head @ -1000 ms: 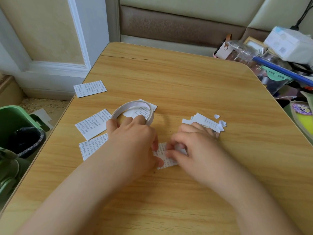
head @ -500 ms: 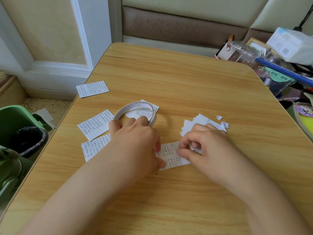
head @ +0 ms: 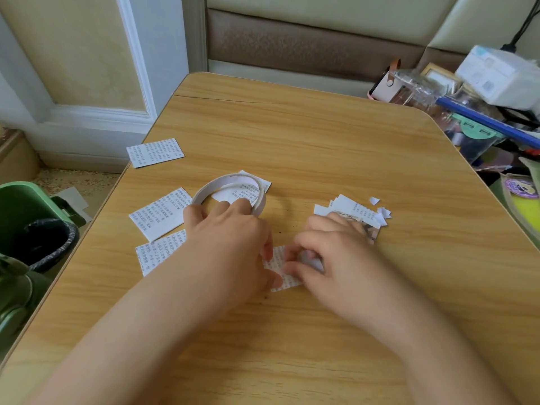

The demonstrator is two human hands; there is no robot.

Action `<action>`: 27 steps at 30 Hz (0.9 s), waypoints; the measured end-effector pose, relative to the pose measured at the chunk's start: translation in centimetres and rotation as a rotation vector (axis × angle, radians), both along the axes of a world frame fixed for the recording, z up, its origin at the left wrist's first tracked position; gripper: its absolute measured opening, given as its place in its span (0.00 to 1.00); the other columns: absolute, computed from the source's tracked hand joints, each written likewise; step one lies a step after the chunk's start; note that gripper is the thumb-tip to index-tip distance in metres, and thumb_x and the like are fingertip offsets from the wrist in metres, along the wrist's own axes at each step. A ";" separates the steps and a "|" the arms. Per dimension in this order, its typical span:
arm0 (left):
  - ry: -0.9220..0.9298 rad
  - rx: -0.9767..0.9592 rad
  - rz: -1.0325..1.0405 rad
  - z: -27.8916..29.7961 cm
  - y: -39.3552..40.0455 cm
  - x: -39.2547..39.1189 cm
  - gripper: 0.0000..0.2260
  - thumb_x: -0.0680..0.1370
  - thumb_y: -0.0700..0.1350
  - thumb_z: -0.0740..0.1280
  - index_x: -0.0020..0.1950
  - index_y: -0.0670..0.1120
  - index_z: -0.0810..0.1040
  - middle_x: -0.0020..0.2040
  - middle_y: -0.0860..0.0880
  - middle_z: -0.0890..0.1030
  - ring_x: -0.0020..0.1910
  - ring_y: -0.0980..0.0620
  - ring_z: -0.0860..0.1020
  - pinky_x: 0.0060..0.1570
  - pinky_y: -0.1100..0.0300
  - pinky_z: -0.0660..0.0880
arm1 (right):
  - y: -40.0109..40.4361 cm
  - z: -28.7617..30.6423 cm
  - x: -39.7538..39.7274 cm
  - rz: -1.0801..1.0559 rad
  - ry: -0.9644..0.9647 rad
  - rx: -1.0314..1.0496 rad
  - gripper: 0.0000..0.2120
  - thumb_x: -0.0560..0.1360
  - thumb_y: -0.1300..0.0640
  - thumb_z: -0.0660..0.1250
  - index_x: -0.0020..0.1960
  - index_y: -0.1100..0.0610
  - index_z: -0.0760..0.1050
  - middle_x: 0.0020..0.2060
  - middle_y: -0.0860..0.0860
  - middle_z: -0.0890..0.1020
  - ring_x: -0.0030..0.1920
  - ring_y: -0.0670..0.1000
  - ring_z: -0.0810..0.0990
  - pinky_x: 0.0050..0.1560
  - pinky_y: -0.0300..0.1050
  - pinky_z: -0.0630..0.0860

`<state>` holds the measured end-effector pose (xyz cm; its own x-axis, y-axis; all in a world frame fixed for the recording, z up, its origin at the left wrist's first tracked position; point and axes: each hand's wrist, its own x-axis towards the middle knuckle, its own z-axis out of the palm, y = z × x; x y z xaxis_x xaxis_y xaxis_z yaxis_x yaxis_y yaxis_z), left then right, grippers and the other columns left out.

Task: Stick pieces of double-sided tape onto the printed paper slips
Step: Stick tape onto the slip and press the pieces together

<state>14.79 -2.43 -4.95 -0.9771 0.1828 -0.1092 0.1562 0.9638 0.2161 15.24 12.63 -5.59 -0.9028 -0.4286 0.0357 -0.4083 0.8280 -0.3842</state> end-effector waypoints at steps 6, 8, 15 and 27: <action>0.000 -0.001 0.019 0.0 0.0 -0.1 0.15 0.67 0.65 0.70 0.43 0.59 0.69 0.39 0.59 0.58 0.49 0.56 0.58 0.51 0.56 0.50 | 1.9 0.4 -0.2 -0.067 0.000 0.014 0.09 0.74 0.49 0.69 0.37 0.43 0.72 0.35 0.41 0.67 0.45 0.42 0.65 0.55 0.42 0.58; 0.004 -0.002 0.023 -0.2 0.1 0.0 0.15 0.66 0.65 0.70 0.42 0.59 0.69 0.39 0.59 0.58 0.49 0.55 0.59 0.50 0.56 0.50 | 2.7 0.4 -0.3 -0.111 0.005 0.004 0.11 0.73 0.52 0.70 0.36 0.42 0.71 0.35 0.41 0.69 0.47 0.40 0.67 0.55 0.39 0.56; 0.148 -0.032 0.101 -0.1 -1.1 -0.2 0.12 0.73 0.60 0.67 0.53 0.58 0.75 0.46 0.55 0.62 0.59 0.52 0.65 0.48 0.56 0.48 | 3.8 0.0 -0.4 -0.263 0.123 -0.261 0.07 0.70 0.58 0.72 0.38 0.48 0.77 0.39 0.43 0.78 0.45 0.44 0.75 0.55 0.50 0.70; 0.346 0.782 0.000 1.0 -0.6 0.6 0.20 0.76 0.47 0.52 0.67 0.60 0.56 0.42 0.58 0.72 0.41 0.60 0.70 0.51 0.65 0.61 | 3.2 0.2 -0.2 -0.312 0.235 -0.393 0.08 0.73 0.53 0.71 0.52 0.48 0.80 0.43 0.40 0.78 0.48 0.42 0.76 0.49 0.25 0.67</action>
<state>15.37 -3.00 -3.95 -0.9323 0.0814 0.3524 0.3358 0.5572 0.7595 15.05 15.83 -5.41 -0.9334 -0.0556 0.3544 -0.2781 0.7361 -0.6172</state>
